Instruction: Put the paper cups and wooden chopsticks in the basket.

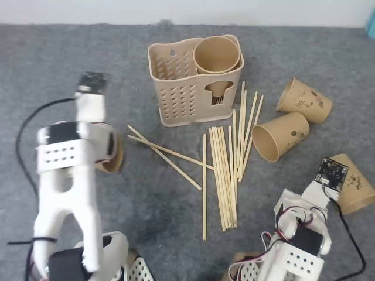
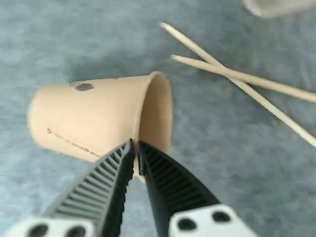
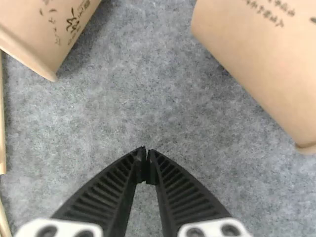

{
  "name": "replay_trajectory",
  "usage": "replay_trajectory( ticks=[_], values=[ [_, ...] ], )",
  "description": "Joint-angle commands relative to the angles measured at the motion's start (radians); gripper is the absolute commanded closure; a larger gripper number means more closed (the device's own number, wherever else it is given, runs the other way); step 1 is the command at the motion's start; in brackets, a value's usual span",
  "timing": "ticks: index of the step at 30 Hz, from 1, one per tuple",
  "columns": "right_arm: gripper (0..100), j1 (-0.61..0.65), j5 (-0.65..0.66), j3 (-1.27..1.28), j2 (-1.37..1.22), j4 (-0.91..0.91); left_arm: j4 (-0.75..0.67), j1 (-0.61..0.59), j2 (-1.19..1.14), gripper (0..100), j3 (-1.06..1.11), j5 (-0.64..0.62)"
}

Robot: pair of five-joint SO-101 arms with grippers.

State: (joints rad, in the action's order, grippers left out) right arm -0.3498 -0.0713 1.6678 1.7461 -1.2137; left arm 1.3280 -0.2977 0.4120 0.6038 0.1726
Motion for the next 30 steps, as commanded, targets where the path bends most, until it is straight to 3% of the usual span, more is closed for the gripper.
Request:
replay_trajectory(
  ticks=[1, 11, 19, 30],
  values=[
    [98.9, -0.008, 0.008, 0.014, 0.004, -0.012, 0.005, -0.127, 0.017, 99, -0.081, 0.084],
    [98.9, -0.008, 0.008, 0.014, 0.004, -0.012, -0.005, -0.347, 0.014, 99, -0.093, 0.192],
    [98.9, -0.008, 0.008, 0.015, 0.004, -0.012, -0.169, -0.552, 0.015, 99, -0.091, 0.203],
    [98.9, -0.008, 0.008, 0.015, 0.004, -0.012, -0.184, -0.578, 0.008, 98, -0.09, 0.204]
  ],
)
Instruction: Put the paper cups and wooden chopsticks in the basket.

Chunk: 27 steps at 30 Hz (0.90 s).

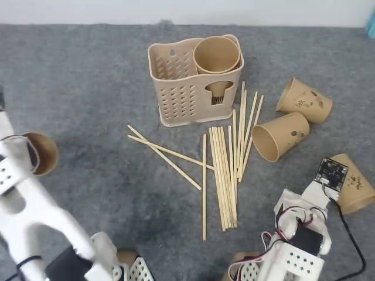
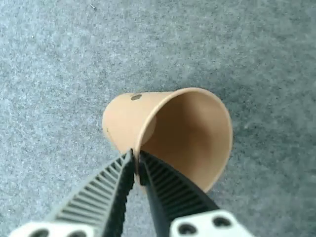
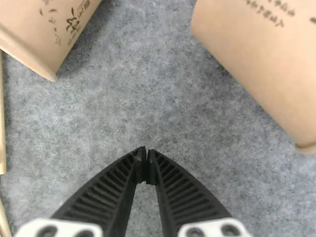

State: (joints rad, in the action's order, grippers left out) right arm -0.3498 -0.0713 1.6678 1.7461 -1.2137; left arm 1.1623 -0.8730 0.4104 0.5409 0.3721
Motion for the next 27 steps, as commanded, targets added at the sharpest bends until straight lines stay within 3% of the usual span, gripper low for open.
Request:
replay_trajectory(
  ticks=[1, 9, 12, 20, 24, 27],
  values=[
    [98.9, -0.008, 0.008, 0.015, 0.004, -0.012, -0.018, -0.002, 0.009, 98, -0.027, 0.005],
    [98.9, -0.008, 0.008, 0.015, 0.004, -0.012, 0.002, 0.029, 0.017, 99, -0.028, -0.014],
    [98.9, -0.008, 0.008, 0.015, 0.004, -0.012, 0.066, 0.077, 0.017, 99, -0.065, -0.087],
    [98.9, -0.008, 0.008, 0.015, 0.004, -0.012, 0.322, 0.267, 0.009, 99, -0.328, -0.417],
    [98.9, -0.008, 0.008, 0.015, 0.004, -0.012, 0.334, 0.374, 0.009, 99, -0.42, -0.681],
    [98.9, -0.008, 0.008, 0.015, 0.004, -0.012, 0.33, 0.462, 0.009, 99, -0.464, -0.795]
  ],
)
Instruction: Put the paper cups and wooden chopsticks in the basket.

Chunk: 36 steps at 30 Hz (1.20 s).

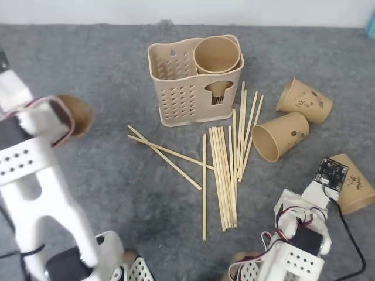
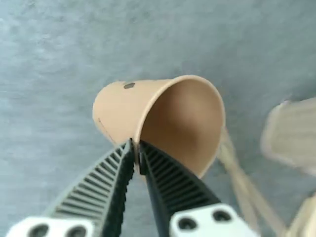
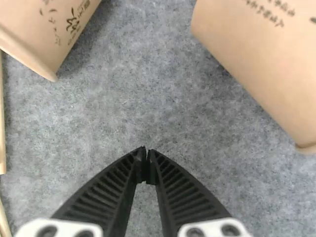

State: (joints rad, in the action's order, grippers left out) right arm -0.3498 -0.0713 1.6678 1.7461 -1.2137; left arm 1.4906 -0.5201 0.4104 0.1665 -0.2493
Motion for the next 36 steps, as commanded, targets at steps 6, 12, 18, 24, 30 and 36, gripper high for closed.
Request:
replay_trajectory(
  ticks=[6, 12, 18, 24, 30, 36],
  values=[
    [98.9, -0.008, 0.008, 0.015, 0.004, -0.012, -0.002, 0.242, 0.009, 99, -0.268, -0.428],
    [98.9, -0.008, 0.008, 0.015, 0.004, -0.012, -0.048, 0.427, 0.009, 98, -0.463, -0.571],
    [98.9, -0.008, 0.008, 0.015, 0.004, -0.012, -0.247, 0.626, 0.005, 98, -0.496, -0.598],
    [98.9, -0.008, 0.008, 0.015, 0.004, -0.012, -0.434, 0.778, -0.086, 98, -0.481, -0.6],
    [98.9, -0.008, 0.008, 0.015, 0.004, -0.012, -0.491, 0.872, -0.219, 98, -0.481, -0.601],
    [98.9, -0.008, 0.008, 0.015, 0.004, -0.012, -0.517, 0.873, -0.292, 98, -0.481, -0.697]
  ],
)
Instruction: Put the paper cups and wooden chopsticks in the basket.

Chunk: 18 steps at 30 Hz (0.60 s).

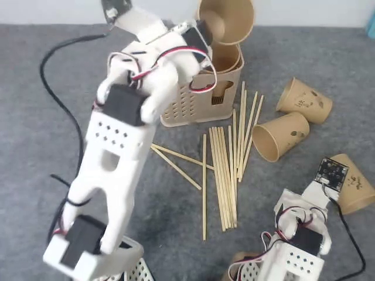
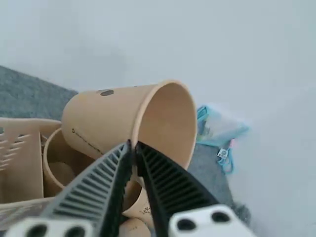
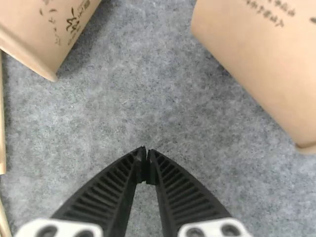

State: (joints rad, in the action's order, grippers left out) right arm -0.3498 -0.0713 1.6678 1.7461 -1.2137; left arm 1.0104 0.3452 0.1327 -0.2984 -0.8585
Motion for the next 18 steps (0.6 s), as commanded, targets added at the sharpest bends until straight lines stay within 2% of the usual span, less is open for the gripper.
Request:
replay_trajectory(
  ticks=[1, 16, 18],
  values=[
    [98.9, -0.008, 0.008, 0.015, 0.004, -0.012, -0.037, 0.008, -0.02, 98, -0.016, -0.103],
    [98.9, -0.008, 0.008, 0.015, 0.004, -0.012, 0.014, 0.002, -0.201, 98, -0.016, -0.118],
    [98.9, -0.008, 0.008, 0.015, 0.004, -0.012, 0.061, 0.006, -0.184, 94, -0.036, -0.115]
  ],
)
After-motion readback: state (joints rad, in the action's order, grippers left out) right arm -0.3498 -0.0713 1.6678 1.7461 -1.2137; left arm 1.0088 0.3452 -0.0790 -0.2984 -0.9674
